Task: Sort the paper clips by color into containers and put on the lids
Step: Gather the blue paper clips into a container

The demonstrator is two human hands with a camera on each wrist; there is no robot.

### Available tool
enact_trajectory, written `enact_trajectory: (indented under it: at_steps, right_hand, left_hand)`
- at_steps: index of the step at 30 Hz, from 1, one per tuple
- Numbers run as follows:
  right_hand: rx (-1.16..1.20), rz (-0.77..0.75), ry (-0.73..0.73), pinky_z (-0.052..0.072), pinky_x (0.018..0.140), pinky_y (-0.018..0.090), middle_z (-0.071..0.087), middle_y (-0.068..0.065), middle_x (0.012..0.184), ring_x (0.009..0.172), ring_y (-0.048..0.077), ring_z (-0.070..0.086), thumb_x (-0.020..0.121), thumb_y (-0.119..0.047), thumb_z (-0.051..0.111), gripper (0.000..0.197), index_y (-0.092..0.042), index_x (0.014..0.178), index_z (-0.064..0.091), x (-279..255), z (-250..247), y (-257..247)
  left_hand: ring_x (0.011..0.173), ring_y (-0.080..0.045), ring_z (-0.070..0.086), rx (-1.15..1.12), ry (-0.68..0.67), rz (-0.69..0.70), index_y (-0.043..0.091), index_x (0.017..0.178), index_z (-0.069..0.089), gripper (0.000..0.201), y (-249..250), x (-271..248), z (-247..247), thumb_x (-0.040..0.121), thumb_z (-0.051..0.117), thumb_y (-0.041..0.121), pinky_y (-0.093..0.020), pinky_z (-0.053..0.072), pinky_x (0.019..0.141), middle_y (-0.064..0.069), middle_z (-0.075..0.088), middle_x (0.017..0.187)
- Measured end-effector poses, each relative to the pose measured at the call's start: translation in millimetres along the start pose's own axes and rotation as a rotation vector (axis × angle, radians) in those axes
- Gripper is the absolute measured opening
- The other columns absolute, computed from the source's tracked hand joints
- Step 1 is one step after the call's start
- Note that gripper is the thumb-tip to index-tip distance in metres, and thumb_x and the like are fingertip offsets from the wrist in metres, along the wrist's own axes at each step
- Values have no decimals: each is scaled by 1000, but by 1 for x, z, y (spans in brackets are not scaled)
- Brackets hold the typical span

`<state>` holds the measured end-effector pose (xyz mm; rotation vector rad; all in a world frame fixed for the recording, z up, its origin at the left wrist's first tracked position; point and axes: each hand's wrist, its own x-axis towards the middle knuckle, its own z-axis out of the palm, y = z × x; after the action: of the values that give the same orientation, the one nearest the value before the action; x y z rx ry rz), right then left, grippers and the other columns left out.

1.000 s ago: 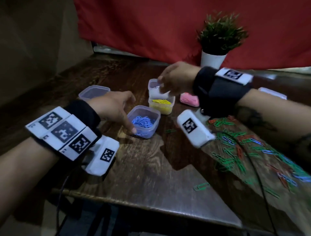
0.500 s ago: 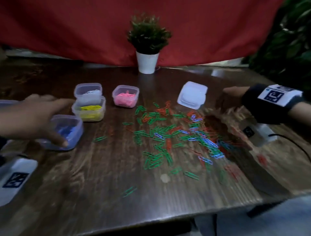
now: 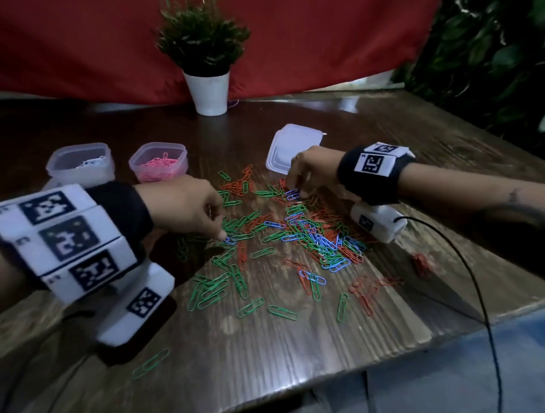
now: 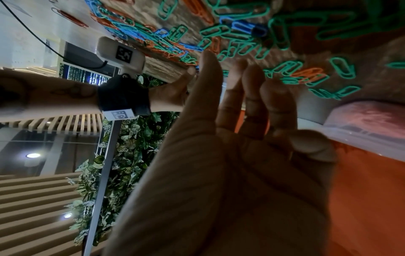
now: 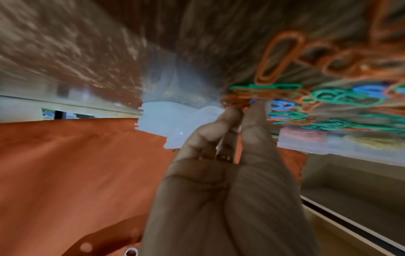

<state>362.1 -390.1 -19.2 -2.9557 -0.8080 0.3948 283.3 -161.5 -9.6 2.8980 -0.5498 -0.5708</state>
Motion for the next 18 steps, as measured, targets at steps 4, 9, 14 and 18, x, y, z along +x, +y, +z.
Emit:
enact_trajectory:
  at_steps: [4,9,14,18]
  right_hand:
    - [58,1,-5,36,67,20,56,1,87,84,17,53,77,-7,70,20,-4,97,68,-1,9,-1]
    - [263,63,-20,34,42,6,51,-5,63,52,5,49,87,-4,59,13,-12,80,51,-14,14,10]
    - [574,84,5,41,42,11,62,-11,53,48,-5,58,86,-2,61,21,-17,74,53,-30,14,23]
    - [727,97,-1,41,42,10,65,-7,59,52,-4,60,85,0,61,18,-16,76,57,-45,12,26]
  left_hand:
    - [77,-13,55,-85,47,-6,18,82,68,17,11,21,1,79,70,34,-22,40,68,3,64,80]
    - [84,-13,50,-121,126,18,12,93,67,21,27,49,10,83,67,31,-19,30,64,-1,58,84]
    - [52,4,53,-294,220,90,15,88,66,9,46,65,15,83,68,22,-8,35,52,5,59,67]
    - [61,-4,52,-343,267,92,17,95,68,17,55,71,20,79,72,21,-16,34,53,3,56,71]
